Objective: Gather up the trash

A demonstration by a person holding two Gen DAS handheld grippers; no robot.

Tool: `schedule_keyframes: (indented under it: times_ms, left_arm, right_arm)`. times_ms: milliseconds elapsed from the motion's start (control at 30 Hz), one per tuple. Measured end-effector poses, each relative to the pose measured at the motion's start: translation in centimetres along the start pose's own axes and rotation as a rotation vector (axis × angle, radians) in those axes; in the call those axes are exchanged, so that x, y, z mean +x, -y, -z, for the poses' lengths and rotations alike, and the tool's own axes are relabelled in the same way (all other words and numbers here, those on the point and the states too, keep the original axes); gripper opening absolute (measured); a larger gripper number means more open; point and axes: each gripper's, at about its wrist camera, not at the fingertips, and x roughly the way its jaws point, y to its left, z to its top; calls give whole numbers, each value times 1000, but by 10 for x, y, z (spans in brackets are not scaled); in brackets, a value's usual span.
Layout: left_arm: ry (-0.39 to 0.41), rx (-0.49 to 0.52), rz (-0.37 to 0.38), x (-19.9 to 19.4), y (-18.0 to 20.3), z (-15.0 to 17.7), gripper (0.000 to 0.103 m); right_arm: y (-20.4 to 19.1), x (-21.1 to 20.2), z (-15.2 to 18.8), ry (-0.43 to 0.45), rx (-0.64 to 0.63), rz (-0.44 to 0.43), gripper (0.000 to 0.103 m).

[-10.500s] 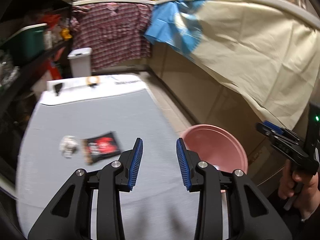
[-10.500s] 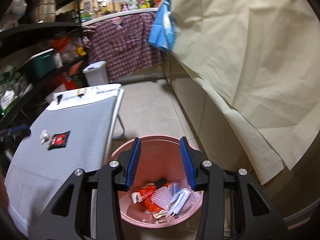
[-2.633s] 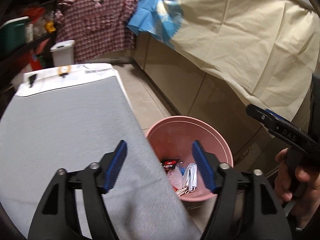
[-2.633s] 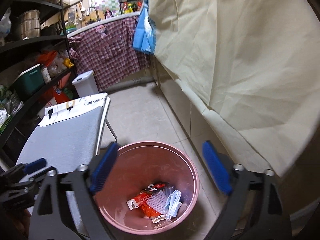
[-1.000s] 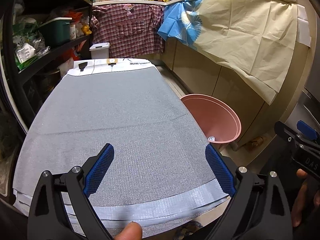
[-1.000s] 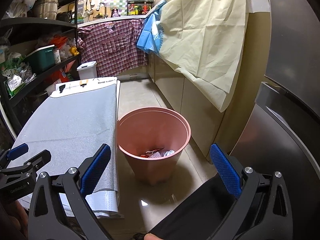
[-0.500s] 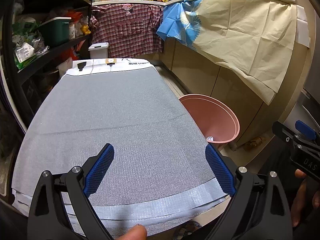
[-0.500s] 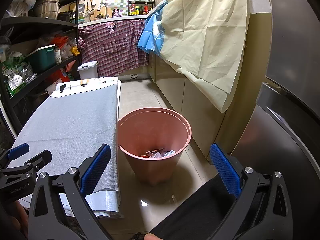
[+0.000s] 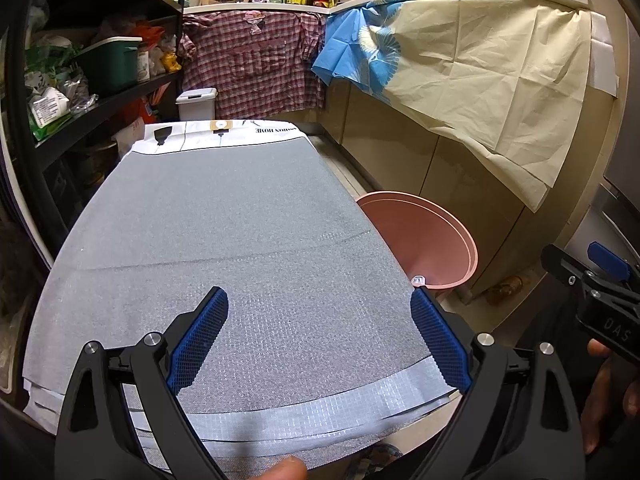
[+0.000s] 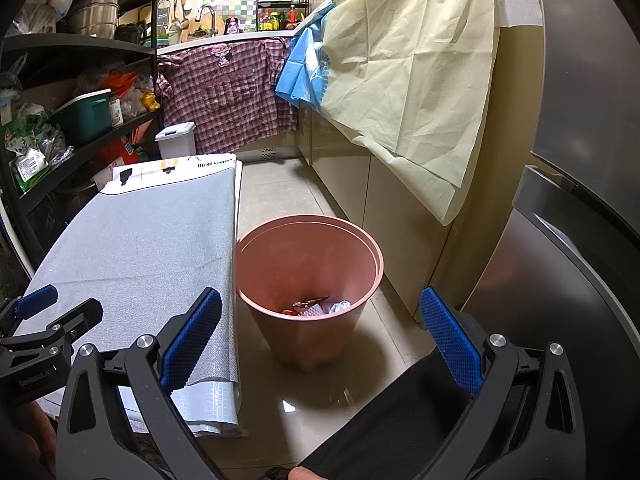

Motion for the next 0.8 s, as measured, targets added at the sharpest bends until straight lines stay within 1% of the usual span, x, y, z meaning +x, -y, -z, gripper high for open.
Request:
schedule_keyframes:
  times_ms: [300,467,600,733,800]
  left_arm:
    - [2,0,6,-1,-1,0,90]
    - [21,12,2,-4,-1,1,90]
    - [19,8,15,-2,-3,1,90]
    - [46,19,23,-3,-3,3,90]
    - [48,20,25,-3,-2,4,90]
  right_arm:
    - [0,0,0,0,0,0,98]
    - [0,0,0,-1,0,0,98]
    - [0,0,0,0,0,0,98]
    - [0,0,0,-1,1,-1,98]
    - [0,0,0,0,0,-1,98]
